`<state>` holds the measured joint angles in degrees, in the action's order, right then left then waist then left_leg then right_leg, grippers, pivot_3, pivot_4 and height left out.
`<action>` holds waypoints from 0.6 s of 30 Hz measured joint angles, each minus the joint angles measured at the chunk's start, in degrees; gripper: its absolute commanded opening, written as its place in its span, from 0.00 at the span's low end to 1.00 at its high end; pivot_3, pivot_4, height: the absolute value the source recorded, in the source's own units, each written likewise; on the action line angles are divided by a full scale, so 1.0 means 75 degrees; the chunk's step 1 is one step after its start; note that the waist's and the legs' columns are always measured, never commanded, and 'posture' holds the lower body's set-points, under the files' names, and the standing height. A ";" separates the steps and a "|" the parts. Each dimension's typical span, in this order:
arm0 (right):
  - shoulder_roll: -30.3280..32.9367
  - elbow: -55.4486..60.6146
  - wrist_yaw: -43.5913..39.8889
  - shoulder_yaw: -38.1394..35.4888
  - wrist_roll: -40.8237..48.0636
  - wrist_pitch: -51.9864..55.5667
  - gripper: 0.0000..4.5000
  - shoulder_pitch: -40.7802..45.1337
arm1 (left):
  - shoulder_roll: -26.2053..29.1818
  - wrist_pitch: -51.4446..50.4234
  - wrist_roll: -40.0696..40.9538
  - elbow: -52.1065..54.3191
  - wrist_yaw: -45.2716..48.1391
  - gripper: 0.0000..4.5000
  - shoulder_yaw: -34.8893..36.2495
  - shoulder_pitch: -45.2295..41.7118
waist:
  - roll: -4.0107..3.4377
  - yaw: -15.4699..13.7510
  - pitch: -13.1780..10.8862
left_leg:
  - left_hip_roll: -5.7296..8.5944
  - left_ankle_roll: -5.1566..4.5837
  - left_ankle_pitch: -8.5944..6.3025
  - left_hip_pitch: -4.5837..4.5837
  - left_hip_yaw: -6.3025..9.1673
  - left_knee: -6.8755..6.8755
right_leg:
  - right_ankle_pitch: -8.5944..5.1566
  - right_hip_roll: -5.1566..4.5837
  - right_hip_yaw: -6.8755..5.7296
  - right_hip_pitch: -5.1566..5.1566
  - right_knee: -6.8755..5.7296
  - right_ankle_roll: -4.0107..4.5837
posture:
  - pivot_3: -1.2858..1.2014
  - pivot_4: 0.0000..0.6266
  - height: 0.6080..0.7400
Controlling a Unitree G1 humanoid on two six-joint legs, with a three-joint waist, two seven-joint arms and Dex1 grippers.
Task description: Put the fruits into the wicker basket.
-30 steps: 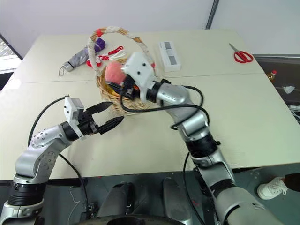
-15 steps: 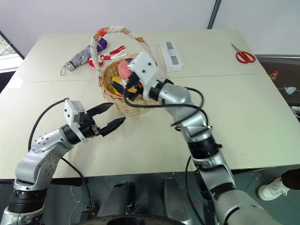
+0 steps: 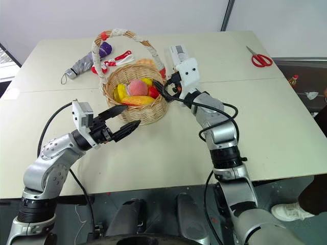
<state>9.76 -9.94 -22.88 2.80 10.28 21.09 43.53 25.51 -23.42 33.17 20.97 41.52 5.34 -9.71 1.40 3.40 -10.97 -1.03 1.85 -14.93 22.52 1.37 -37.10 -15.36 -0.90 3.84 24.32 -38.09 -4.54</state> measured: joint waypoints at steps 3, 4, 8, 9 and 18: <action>-0.0164 -0.0611 0.0047 -0.0007 -0.0030 -0.0423 0.47 0.0139 | -0.0004 0.0001 0.0000 0.0019 -0.0097 0.94 0.0007 0.0043 | 0.0000 -0.0001 0.0000 | 0.0001 0.0000 0.0000 0.0002 0.0000 0.0000 | 0.0000 -0.0006 0.0001 0.0000 0.0001 0.0000 | 0.52 0.24 1.00; -0.0190 -0.0701 0.0054 -0.0009 -0.0028 -0.0493 0.36 0.0138 | -0.0004 0.0001 0.0000 0.0033 -0.0129 0.94 0.0008 0.0082 | 0.0000 -0.0004 0.0000 | 0.0001 0.0000 0.0000 0.0003 0.0001 0.0000 | 0.0000 -0.0007 0.0001 0.0000 0.0001 0.0000 | 0.52 0.24 1.00; -0.0192 -0.0702 0.0044 -0.0170 0.0057 -0.0623 0.01 0.0060 | -0.0004 0.0004 0.0000 0.0193 -0.0279 0.94 0.0021 0.0222 | -0.0001 -0.0019 -0.0001 | -0.0001 0.0000 0.0000 0.0006 0.0004 0.0000 | 0.0000 -0.0011 0.0000 0.0000 0.0002 -0.0001 | 0.52 0.24 1.00; -0.0177 -0.0613 0.0042 -0.0202 0.0078 -0.0662 0.01 -0.0037 | -0.0003 0.0007 -0.0001 0.0225 -0.0292 0.94 0.0022 0.0234 | -0.0002 -0.0025 -0.0001 | -0.0001 0.0000 0.0000 0.0006 0.0004 0.0000 | 0.0000 -0.0012 0.0000 0.0000 0.0002 0.0000 | 0.52 0.24 1.00; 0.1151 0.1060 0.0497 -0.1504 0.0127 -0.0673 0.01 -0.1181 | -0.0019 0.0075 -0.0022 0.0131 -0.0269 0.94 -0.0030 -0.0039 | -0.0003 -0.0197 -0.0003 | 0.0015 0.0000 0.0000 0.0022 0.0004 -0.0003 | 0.0000 -0.0020 -0.0002 0.0001 0.0016 -0.0002 | 0.52 0.24 1.00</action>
<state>18.39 -1.99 -19.16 -8.47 11.23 16.05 34.67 25.36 -22.86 33.00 21.95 39.50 5.11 -10.00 1.37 1.92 -10.99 -0.92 1.85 -14.93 22.68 1.40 -37.13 -15.36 -1.05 3.83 24.33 -37.97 -4.56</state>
